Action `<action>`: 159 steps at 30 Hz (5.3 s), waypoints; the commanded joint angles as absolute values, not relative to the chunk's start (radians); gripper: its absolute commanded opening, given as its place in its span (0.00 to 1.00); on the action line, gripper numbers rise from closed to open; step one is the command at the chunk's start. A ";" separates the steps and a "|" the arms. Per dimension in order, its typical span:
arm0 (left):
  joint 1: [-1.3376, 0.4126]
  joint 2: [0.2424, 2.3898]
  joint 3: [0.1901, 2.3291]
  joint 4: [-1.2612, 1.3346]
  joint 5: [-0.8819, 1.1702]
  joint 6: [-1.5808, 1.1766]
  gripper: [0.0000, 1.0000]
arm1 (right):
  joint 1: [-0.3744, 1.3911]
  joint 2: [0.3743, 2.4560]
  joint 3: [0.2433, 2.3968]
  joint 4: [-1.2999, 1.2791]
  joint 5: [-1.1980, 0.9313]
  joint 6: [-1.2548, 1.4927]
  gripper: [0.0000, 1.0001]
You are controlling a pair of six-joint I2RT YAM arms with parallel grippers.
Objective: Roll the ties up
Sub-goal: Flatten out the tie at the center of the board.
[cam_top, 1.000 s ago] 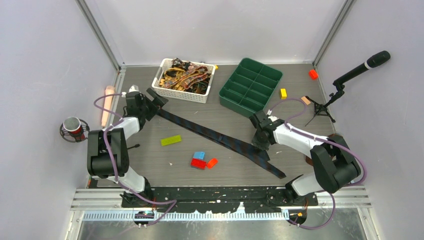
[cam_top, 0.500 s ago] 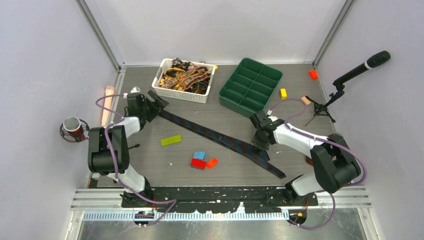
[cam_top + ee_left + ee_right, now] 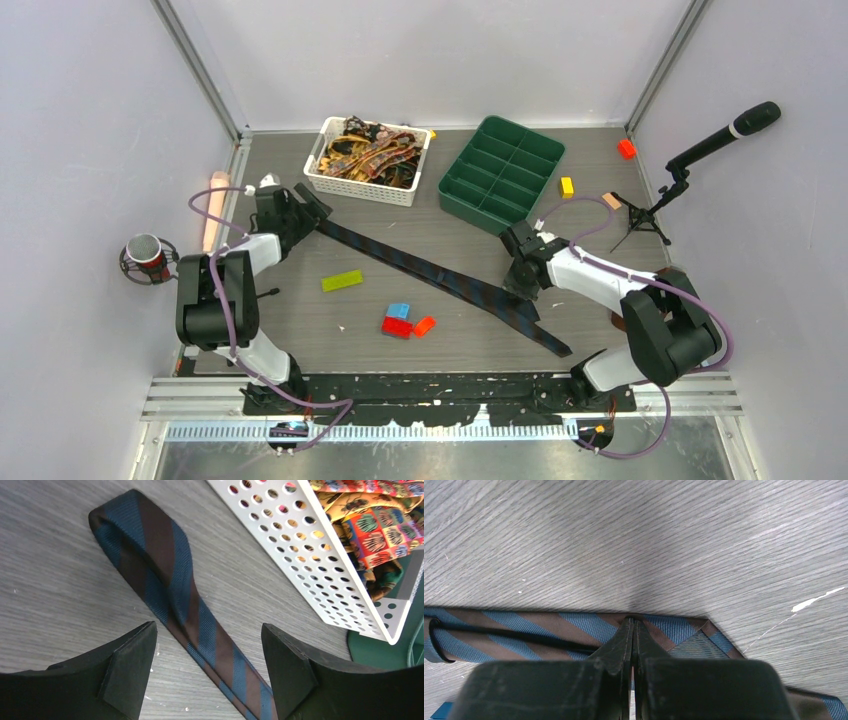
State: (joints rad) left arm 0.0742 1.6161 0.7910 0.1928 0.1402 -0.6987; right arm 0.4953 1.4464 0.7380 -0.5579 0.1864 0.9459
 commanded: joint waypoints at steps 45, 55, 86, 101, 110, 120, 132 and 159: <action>0.074 1.783 0.795 0.527 0.199 -0.700 0.64 | 0.485 1.496 0.691 -0.527 0.213 0.957 0.00; 0.072 1.796 0.763 0.549 0.257 -0.749 0.62 | 0.484 1.489 0.689 -0.527 0.212 0.962 0.00; 0.047 1.820 0.757 0.574 0.289 -0.836 0.00 | 0.484 1.488 0.690 -0.528 0.211 0.958 0.00; 0.182 1.875 0.894 0.601 0.333 -0.879 0.00 | 0.483 1.489 0.689 -0.529 0.216 0.960 0.00; 0.228 1.996 0.924 0.789 0.390 -1.014 0.00 | 0.482 1.490 0.690 -0.530 0.217 0.960 0.00; 0.260 2.029 0.982 0.792 0.401 -1.022 0.00 | 0.482 1.487 0.687 -0.529 0.220 0.959 0.00; 0.309 2.056 1.029 0.765 0.407 -1.023 0.00 | 0.482 1.493 0.692 -0.531 0.219 0.955 0.00; 0.339 2.115 1.142 0.654 0.381 -0.935 0.01 | 0.482 1.496 0.691 -0.530 0.224 0.953 0.00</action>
